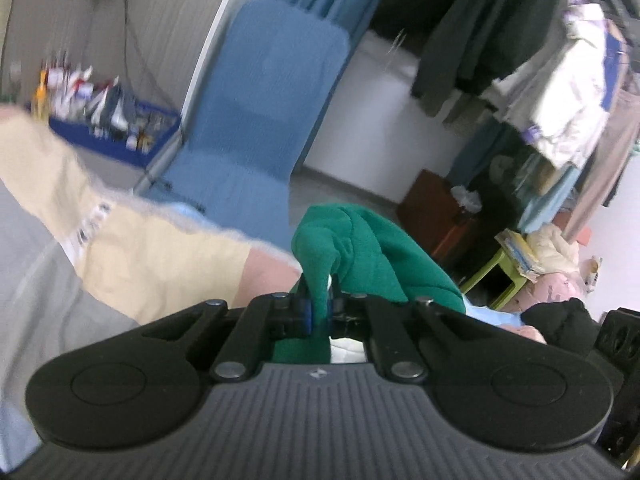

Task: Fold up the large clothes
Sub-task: 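Lift the hem with both grippers and fold it toward the hood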

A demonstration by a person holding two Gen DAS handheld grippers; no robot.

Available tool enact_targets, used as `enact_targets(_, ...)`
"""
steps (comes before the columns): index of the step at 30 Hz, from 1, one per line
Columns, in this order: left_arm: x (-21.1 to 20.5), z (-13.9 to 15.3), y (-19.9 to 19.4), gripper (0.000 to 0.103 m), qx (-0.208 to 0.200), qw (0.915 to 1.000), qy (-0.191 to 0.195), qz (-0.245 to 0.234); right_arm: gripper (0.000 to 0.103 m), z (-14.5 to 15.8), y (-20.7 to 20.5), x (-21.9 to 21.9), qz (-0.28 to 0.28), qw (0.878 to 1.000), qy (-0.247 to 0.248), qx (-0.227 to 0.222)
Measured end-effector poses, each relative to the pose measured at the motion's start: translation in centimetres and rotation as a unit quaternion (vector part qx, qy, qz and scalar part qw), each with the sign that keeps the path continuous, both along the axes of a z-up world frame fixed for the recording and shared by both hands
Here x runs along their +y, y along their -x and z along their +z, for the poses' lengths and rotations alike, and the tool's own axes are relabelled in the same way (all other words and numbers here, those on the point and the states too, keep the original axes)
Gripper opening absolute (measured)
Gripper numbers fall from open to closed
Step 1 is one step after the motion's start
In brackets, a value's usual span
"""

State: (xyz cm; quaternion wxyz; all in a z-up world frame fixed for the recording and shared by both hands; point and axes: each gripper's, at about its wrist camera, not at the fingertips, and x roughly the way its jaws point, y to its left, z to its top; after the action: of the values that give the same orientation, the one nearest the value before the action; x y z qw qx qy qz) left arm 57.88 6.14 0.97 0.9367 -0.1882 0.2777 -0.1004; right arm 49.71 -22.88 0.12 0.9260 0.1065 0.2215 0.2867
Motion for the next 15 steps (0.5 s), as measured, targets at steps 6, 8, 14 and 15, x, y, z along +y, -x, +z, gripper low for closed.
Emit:
enact_targets(6,-3.6,5.3,10.4,0.007,-0.05,0.9983,-0.029,-0.001,0.015,4.4,8.6,-2.3,0.007,0.997,0.004,-0.08)
enact_targets(8,-5.0,6.1,14.5,0.006,-0.056,0.9976,-0.04,-0.002,0.015,5.3,12.1,-3.3,0.006,0.996,0.004,-0.093)
enact_targets(14,-9.0,6.2,27.8,0.006,-0.052,0.9947,-0.088,-0.005,0.015,5.8,22.7,-6.0,0.007,0.992,0.024,-0.124)
enact_targets(15,-9.5,5.7,29.8,0.006,-0.048,0.9947,-0.091,-0.005,0.015,5.6,24.5,-6.3,0.008,0.992,0.029,-0.126)
